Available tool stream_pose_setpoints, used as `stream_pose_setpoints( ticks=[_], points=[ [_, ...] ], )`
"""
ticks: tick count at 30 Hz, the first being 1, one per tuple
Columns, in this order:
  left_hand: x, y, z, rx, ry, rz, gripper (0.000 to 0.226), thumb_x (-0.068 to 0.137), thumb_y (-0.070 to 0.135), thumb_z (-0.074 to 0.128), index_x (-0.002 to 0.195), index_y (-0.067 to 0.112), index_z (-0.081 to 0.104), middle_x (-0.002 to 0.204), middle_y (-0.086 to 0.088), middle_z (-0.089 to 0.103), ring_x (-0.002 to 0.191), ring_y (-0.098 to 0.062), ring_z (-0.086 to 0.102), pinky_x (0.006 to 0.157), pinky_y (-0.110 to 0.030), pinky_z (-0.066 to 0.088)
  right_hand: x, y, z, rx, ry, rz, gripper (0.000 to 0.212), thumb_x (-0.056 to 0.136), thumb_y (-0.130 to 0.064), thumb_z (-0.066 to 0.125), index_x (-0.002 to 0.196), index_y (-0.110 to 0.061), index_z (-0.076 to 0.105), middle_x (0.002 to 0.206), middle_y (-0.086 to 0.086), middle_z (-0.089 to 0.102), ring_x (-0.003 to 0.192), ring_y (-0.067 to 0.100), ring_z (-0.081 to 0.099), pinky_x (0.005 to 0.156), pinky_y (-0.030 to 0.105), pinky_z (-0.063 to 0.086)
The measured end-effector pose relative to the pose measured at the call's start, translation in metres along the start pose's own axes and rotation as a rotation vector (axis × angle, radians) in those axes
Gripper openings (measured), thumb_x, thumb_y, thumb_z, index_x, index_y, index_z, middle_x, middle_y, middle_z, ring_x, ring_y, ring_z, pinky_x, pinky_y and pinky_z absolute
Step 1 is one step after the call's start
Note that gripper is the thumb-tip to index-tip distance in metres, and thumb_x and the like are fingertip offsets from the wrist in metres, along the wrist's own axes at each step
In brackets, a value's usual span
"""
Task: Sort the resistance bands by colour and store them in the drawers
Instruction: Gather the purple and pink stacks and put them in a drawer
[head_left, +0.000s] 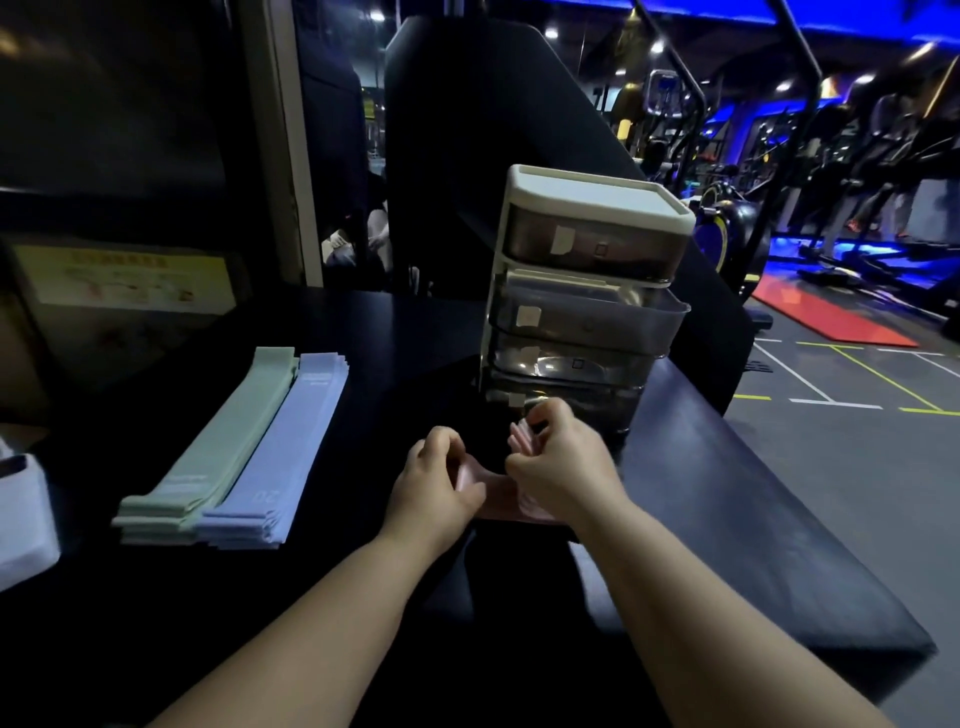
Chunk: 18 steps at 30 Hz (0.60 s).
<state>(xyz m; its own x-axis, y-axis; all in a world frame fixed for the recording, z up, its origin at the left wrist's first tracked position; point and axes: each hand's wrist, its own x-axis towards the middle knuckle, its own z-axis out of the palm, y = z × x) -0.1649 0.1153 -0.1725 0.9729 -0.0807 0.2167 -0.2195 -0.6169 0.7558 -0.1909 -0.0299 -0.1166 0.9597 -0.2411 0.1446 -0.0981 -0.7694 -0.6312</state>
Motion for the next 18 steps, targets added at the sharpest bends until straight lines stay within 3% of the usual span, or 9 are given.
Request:
stream_pose_setpoints(
  ticks=[6,9,12,15,18],
  points=[
    [0.003,-0.002,-0.001,-0.021,-0.032,-0.011,0.015,0.090,0.032,0.062,0.087,0.026,0.049,0.101,0.004,0.045,0.093,-0.022,0.054,0.077,-0.028,0.041,-0.004,-0.008,0.013,-0.080,-0.095,0.021,0.038,0.083,-0.034,0.064,0.116,-0.025,0.048,0.103,-0.006,0.061,0.100,0.016,0.059,0.070,0.023,0.033],
    [0.007,-0.004,-0.002,-0.106,-0.061,-0.056,0.011,0.090,0.027,0.061,0.082,0.028,0.053,0.102,0.005,0.049,0.097,-0.019,0.054,0.082,-0.028,0.042,-0.001,-0.005,0.015,-0.033,-0.089,0.029,0.037,0.079,-0.044,0.068,0.106,-0.024,0.054,0.095,-0.007,0.064,0.090,0.013,0.060,0.070,0.026,0.042],
    [0.009,-0.005,-0.001,-0.154,-0.064,-0.085,0.009,0.091,0.025,0.058,0.083,0.027,0.056,0.106,0.002,0.053,0.100,-0.019,0.054,0.083,-0.029,0.040,0.006,0.000,0.017,0.040,-0.090,0.061,0.025,0.077,-0.049,0.062,0.088,-0.027,0.060,0.081,-0.006,0.066,0.082,0.012,0.063,0.079,0.032,0.052],
    [0.010,-0.005,0.000,-0.201,-0.046,-0.103,0.017,0.096,0.035,0.053,0.084,0.023,0.058,0.106,-0.002,0.056,0.102,-0.021,0.055,0.088,-0.031,0.042,0.010,0.004,0.017,0.072,-0.084,0.081,0.019,0.067,-0.044,0.047,0.075,-0.036,0.061,0.078,-0.006,0.070,0.083,0.015,0.067,0.084,0.041,0.054],
    [0.009,-0.006,0.002,-0.134,-0.025,-0.093,0.033,0.089,0.054,0.057,0.081,0.022,0.056,0.102,-0.001,0.057,0.098,-0.021,0.057,0.088,-0.034,0.046,0.008,0.006,0.019,-0.045,-0.078,0.035,0.008,0.067,-0.043,0.055,0.069,-0.036,0.053,0.077,-0.011,0.067,0.085,0.011,0.066,0.082,0.034,0.054]
  ],
)
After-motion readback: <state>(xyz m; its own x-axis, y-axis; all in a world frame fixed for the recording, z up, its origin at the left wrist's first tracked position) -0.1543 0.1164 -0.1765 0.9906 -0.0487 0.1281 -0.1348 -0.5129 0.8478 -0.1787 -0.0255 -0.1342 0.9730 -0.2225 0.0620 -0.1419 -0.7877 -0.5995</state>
